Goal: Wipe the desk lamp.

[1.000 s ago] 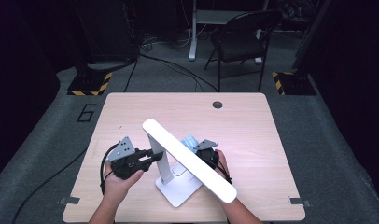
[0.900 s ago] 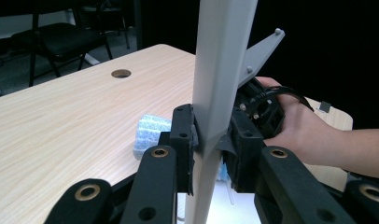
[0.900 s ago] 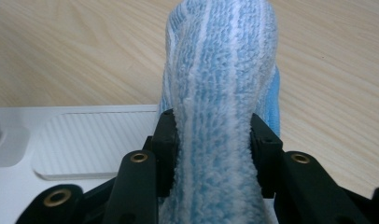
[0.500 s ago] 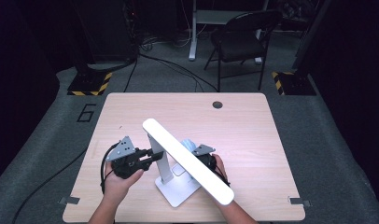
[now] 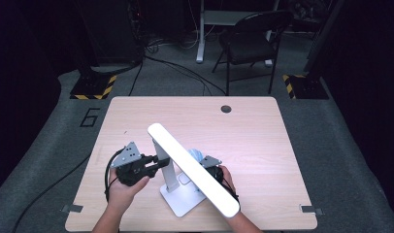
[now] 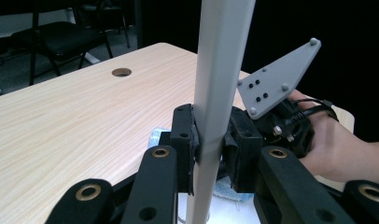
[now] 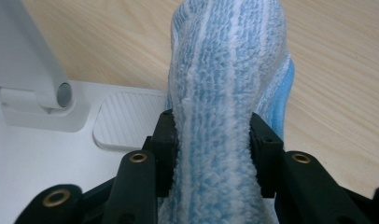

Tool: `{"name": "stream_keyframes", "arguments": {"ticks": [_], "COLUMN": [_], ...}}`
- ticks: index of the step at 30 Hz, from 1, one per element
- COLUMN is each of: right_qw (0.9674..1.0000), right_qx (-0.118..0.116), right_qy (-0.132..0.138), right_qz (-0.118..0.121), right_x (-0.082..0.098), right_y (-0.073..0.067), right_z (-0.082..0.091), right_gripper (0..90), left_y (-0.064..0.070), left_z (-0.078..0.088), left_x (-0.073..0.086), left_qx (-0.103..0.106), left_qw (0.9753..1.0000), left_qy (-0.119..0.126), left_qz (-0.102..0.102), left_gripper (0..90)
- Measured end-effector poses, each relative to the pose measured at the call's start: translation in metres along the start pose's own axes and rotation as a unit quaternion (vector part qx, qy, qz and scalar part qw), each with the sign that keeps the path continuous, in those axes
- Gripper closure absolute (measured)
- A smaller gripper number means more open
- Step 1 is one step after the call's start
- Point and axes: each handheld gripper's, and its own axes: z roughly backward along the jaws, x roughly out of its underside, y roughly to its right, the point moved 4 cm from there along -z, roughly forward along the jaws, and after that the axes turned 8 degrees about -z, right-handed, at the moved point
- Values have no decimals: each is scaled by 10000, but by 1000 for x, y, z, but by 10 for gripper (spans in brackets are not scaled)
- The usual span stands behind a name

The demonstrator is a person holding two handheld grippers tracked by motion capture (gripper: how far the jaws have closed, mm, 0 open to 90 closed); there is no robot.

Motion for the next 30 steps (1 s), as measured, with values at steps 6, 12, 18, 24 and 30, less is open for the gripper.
{"name": "stream_keyframes", "arguments": {"ticks": [6, 12, 18, 24, 30], "right_qw": [9999, 9986, 9975, 9980, 9984], "right_qx": [-120, -526, -704, -636, -561], "right_qy": [-42, -38, -43, -65, -73], "right_qz": [52, 85, 31, 8, 31], "right_x": [1, 0, -1, 0, 0], "right_y": [-12, -36, -46, -39, -24], "right_z": [2, 1, 1, 0, 0], "right_gripper": [616, 615, 616, 627, 630], "left_y": [0, 0, 1, 2, 2], "left_z": [0, 0, -1, -2, -2], "left_x": [0, 0, 1, 1, 1], "left_qx": [-1, 23, 54, -9, -28], "left_qw": [10000, 10000, 10000, 10000, 9999], "left_qy": [0, -8, 16, -38, -27], "left_qz": [-2, 8, 27, -66, -93], "left_gripper": [751, 750, 738, 750, 750]}}
